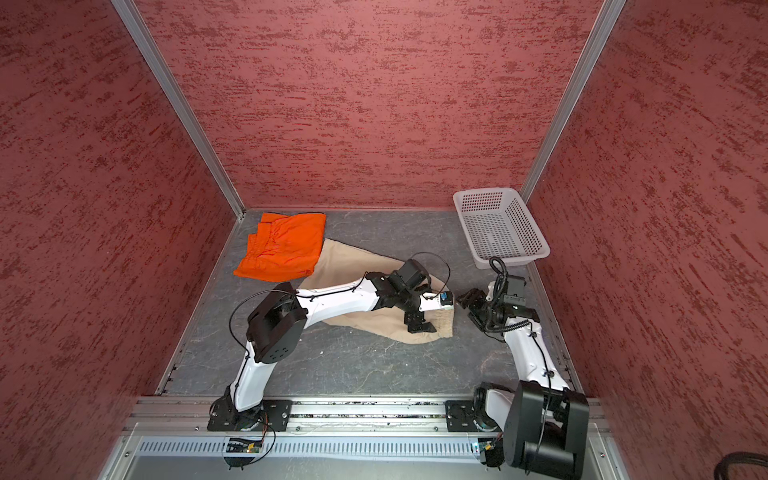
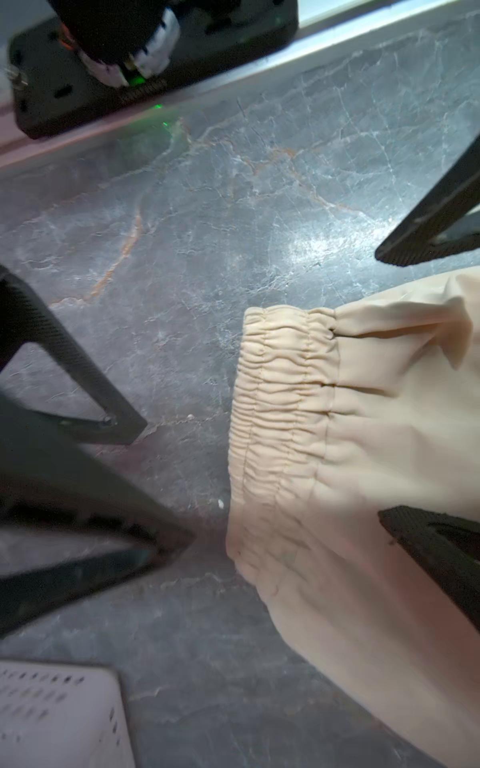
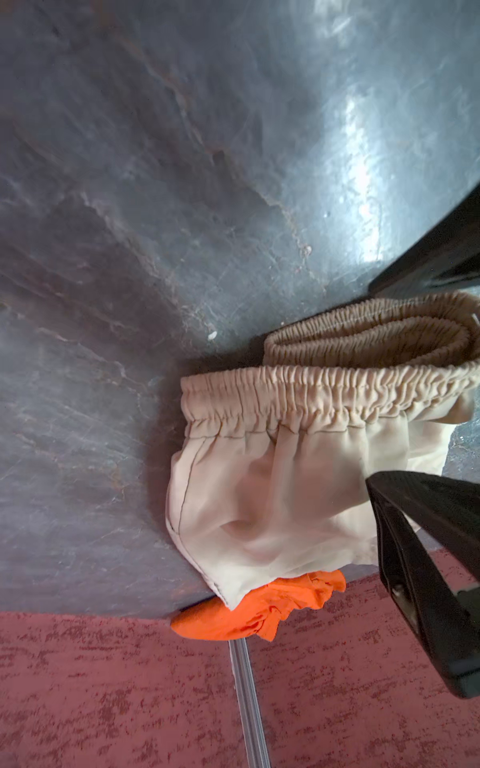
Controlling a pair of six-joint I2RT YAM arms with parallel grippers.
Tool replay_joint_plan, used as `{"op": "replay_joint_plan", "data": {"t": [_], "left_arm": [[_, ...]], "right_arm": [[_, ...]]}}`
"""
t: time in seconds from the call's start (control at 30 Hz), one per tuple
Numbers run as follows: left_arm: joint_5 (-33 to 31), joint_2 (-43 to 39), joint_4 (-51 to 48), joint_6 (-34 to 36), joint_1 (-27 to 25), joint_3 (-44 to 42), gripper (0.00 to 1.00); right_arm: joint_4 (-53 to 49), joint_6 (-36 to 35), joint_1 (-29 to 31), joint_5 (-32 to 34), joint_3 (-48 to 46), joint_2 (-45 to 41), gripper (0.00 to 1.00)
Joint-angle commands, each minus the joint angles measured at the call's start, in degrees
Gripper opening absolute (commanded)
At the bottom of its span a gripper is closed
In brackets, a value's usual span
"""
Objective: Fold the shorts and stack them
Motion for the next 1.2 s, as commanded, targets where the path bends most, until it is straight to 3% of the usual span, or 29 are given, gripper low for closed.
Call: {"op": "replay_joint_plan", "data": {"t": [0.0, 0.17, 0.27, 0.33, 0.63, 0.9, 1.17], "left_arm": [[-4.6, 2.9, 1.3, 3.0, -0.3, -0.6, 0.89], [-7.0, 3.8, 5.1, 3.0, -0.7, -3.3, 0.76], [-7.7, 3.4, 6.5, 2.4, -0.8, -4.4, 0.46], [-7.8, 2.5, 7.5, 1.6, -0.9, -5.0, 0.35], [-6.3, -2.8, 17.5, -4.9, -0.2, -10.5, 0.09], [-13.3, -6.2, 28.2, -8.7, -0.3, -16.0, 0.02], [-28.6, -2.8, 35.9, -6.6, -2.1, -16.9, 0.00]], "right_arm": [[2.8, -1.2, -0.3, -0.5, -1.2, 2.2, 0.67], [8.0, -1.4, -0.7, -3.2, -1.5, 7.4, 0.68], [10.7, -0.4, -0.7, -5.3, -1.2, 9.7, 0.69], [10.8, -0.4, -0.7, -5.2, -0.7, 10.2, 0.69], [12.1, 2.1, -1.4, -7.3, -1.7, 8.5, 0.72], [14.3, 5.9, -1.7, -9.8, -3.6, 5.1, 0.76], [17.2, 10.8, -3.2, -11.3, -5.3, 3.2, 0.80]]}}
